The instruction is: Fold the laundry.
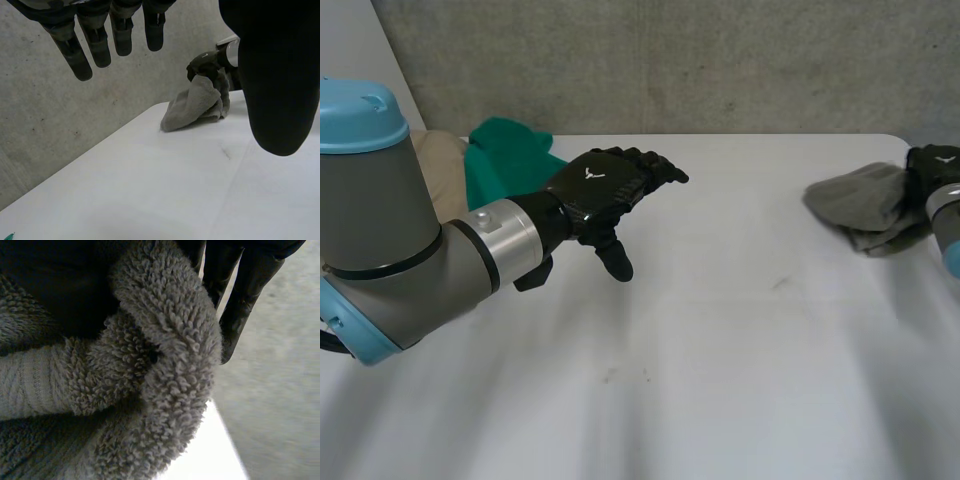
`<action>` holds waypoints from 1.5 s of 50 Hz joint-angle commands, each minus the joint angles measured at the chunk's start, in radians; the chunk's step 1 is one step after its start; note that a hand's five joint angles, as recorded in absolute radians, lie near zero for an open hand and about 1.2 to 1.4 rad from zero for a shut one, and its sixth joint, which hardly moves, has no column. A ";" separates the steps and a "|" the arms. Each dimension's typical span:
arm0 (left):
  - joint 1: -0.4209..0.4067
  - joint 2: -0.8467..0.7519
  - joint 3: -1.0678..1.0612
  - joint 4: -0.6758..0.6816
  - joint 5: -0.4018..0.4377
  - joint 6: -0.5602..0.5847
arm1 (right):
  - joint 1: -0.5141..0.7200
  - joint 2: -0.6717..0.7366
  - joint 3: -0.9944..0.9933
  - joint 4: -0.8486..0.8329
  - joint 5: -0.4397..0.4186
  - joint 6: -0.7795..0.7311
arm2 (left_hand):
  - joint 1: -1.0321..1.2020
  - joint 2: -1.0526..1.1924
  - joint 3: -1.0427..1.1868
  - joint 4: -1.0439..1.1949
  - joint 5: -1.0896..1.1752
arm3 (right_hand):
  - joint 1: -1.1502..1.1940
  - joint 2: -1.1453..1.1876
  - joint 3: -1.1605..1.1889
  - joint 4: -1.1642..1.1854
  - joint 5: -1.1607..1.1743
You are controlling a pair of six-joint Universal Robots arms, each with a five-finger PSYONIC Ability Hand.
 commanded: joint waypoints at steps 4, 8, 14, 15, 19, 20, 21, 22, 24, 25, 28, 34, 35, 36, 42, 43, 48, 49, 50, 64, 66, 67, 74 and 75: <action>0.002 -0.002 -0.010 0.002 0.000 0.000 | -0.065 0.151 -0.257 0.000 0.063 -0.132 | 0.025 0.021 0.015 0.021 0.003 | 0.456 0.246 0.248 0.208 0.262; 0.004 -0.003 -0.011 0.000 0.000 0.000 | -0.088 0.171 -0.267 -0.035 0.068 -0.161 | 0.028 0.024 0.018 0.024 0.006 | 0.456 0.246 0.248 0.208 0.262; 0.011 -0.003 -0.011 0.002 0.000 0.000 | -0.102 0.177 -0.258 -0.070 0.095 -0.182 | 0.025 0.021 0.015 0.021 0.003 | -0.765 -0.975 -0.974 -1.013 -0.960; 0.012 -0.003 -0.011 0.002 0.000 0.000 | -0.104 0.177 -0.254 -0.075 0.097 -0.189 | 0.025 0.021 0.015 0.021 0.003 | -0.765 -0.975 -0.974 -1.013 -0.960; 0.012 -0.003 -0.011 0.002 0.000 -0.002 | -0.114 0.180 -0.222 -0.083 0.091 -0.222 | 0.025 0.021 0.015 0.021 0.003 | -0.765 -0.975 -0.974 -1.013 -0.960; 0.012 -0.003 -0.011 0.002 0.000 -0.002 | -0.125 0.178 -0.199 -0.083 0.089 -0.230 | 0.025 0.021 0.015 0.021 0.003 | -0.765 -0.975 -0.974 -1.013 -0.960; 0.012 -0.003 -0.011 0.002 0.000 -0.003 | -0.130 0.174 -0.185 -0.083 0.089 -0.233 | 0.025 0.021 0.015 0.021 0.003 | -0.765 -0.975 -0.974 -1.013 -0.960; 0.010 -0.003 -0.011 0.002 0.000 -0.003 | -0.134 0.168 -0.169 -0.083 0.089 -0.236 | 0.025 0.021 0.015 0.021 0.003 | -0.765 -0.975 -0.974 -1.013 -0.960; 0.010 -0.003 -0.013 0.002 0.000 -0.002 | -0.148 0.133 -0.097 -0.083 0.072 -0.251 | 0.025 0.021 0.015 0.021 0.003 | -0.765 -0.975 -0.974 -1.013 -0.960; 0.010 -0.003 -0.013 0.002 0.000 -0.003 | -0.153 0.111 -0.068 -0.083 0.063 -0.255 | 0.025 0.021 0.015 0.021 0.003 | -0.765 -0.975 -0.974 -1.013 -0.960; 0.008 -0.002 -0.013 0.000 0.000 -0.002 | -0.179 -0.001 0.085 -0.090 0.014 -0.277 | 0.025 0.021 0.015 0.021 0.003 | -0.765 -0.975 -0.974 -1.013 -0.960; 0.008 0.004 -0.011 0.002 -0.001 -0.003 | -0.191 -0.237 0.380 -0.170 -0.047 -0.399 | 0.022 0.018 0.013 0.018 0.000 | -0.765 -0.975 -0.974 -1.013 -0.960; 0.008 0.007 -0.010 0.003 -0.001 -0.003 | -0.189 -0.271 0.417 -0.193 -0.051 -0.419 | 0.022 0.018 0.013 0.018 0.000 | -0.765 -0.975 -0.974 -1.013 -0.960; 0.010 0.012 -0.007 0.009 -0.003 -0.005 | -0.188 -0.338 0.477 -0.236 -0.051 -0.452 | 0.022 0.018 0.013 0.018 0.000 | -0.765 -0.975 -0.974 -1.013 -0.960; 0.025 0.043 -0.001 0.057 -0.022 -0.009 | -0.167 -0.527 0.647 -0.369 -0.054 -0.486 | 0.013 0.010 0.004 0.009 -0.009 | -0.765 -0.975 -0.974 -1.013 -0.960; 0.034 0.052 0.001 0.076 -0.041 -0.008 | -0.132 -0.570 0.684 -0.397 -0.055 -0.482 | 0.013 0.010 0.004 0.009 -0.009 | -0.765 -0.975 -0.974 -1.013 -0.960; 0.091 0.089 0.004 0.146 -0.119 -0.005 | 0.007 -0.664 0.796 -0.478 -0.061 -0.425 | 0.010 0.007 0.001 0.006 -0.012 | -0.765 -0.975 -0.974 -1.013 -0.960; 0.105 0.095 0.005 0.156 -0.134 -0.003 | 0.027 -0.673 0.818 -0.489 -0.063 -0.411 | 0.005 0.001 -0.005 0.000 -0.018 | -0.765 -0.975 -0.974 -1.013 -0.960; 0.120 0.098 0.005 0.169 -0.147 -0.002 | 0.045 -0.685 0.844 -0.501 -0.067 -0.396 | 0.002 -0.002 -0.008 -0.003 -0.021 | -0.765 -0.975 -0.974 -1.013 -0.960; 0.424 -0.083 0.004 0.074 -0.167 0.320 | 0.294 -0.871 1.187 -0.488 -0.322 -0.268 | -0.026 -0.029 -0.035 -0.030 -0.048 | -0.765 -0.975 -0.974 -1.013 -0.960; 0.444 -0.123 -0.005 0.014 -0.176 0.423 | 0.300 -0.871 1.210 -0.469 -0.321 -0.267 | -0.025 -0.029 -0.034 -0.029 -0.047 | -0.765 -0.975 -0.974 -1.013 -0.960; 0.453 -0.138 -0.010 -0.001 -0.177 0.454 | 0.300 -0.872 1.215 -0.462 -0.321 -0.265 | -0.022 -0.026 -0.032 -0.026 -0.044 | -0.765 -0.975 -0.974 -1.013 -0.960; 0.518 -0.226 -0.044 -0.041 -0.197 0.552 | 0.288 -0.866 1.240 -0.414 -0.321 -0.268 | 0.036 0.033 0.027 0.032 0.014 | -0.765 -0.975 -0.974 -1.013 -0.960; 0.519 -0.227 -0.047 -0.040 -0.203 0.554 | 0.288 -0.866 1.240 -0.413 -0.321 -0.270 | 0.040 0.036 0.030 0.035 0.017 | -0.765 -0.975 -0.974 -1.013 -0.960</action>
